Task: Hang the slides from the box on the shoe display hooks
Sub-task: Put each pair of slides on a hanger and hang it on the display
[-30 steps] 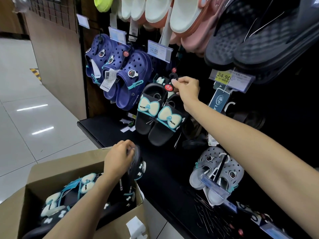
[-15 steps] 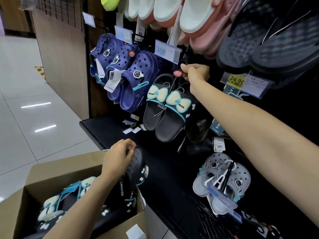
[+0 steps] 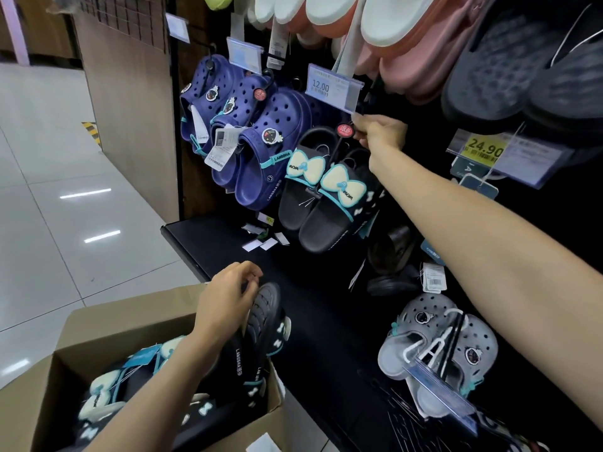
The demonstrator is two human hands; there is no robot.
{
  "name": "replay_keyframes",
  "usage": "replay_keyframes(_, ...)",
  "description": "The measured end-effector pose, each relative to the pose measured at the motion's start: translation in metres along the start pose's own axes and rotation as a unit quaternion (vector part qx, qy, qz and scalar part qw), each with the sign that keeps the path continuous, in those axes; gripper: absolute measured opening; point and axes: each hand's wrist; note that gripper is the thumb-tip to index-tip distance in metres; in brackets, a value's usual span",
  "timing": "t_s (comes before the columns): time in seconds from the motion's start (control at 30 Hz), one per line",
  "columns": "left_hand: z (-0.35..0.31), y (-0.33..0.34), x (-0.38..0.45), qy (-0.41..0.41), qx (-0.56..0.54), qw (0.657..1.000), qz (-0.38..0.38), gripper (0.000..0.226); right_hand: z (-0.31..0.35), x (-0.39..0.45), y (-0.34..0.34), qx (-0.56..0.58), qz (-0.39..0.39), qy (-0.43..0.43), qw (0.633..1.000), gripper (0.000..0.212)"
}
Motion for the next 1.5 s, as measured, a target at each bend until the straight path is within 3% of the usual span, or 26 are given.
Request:
replay_keyframes(0.67, 0.009, -0.004, -0.003, -0.031, -0.005, 1.0, 0.001, 0.018, 0.0, 0.026, -0.015, -0.042, -0.006, 0.002, 0.999, 0.02)
replay_keyframes(1.03, 0.008, -0.01, -0.014, -0.044, -0.007, 0.999, 0.002, 0.017, -0.036, -0.016, -0.037, -0.091, 0.035, -0.016, 0.995, 0.017)
replay_keyframes(1.2, 0.004, -0.02, -0.024, -0.063, -0.013, 0.998, 0.006, 0.016, -0.04, -0.06, -0.035, -0.166, 0.154, -0.018, 0.974, 0.012)
replay_keyframes(1.33, 0.003, -0.029, -0.038, -0.083, -0.02, 0.996, 0.017, 0.019, -0.064, -0.106, -0.026, -0.265, 0.263, -0.002, 0.927, 0.011)
replay_keyframes(1.5, 0.007, -0.041, -0.054, -0.112, -0.02, 0.993, 0.029, 0.016, -0.121, -0.16, -0.008, -0.347, 0.339, -0.018, 0.874, 0.012)
Point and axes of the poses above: each hand's wrist, its own x-axis towards the middle knuckle, its own y-axis out of the palm, z = x × y, and after that the axes turned 9 degrees about y, right-handed
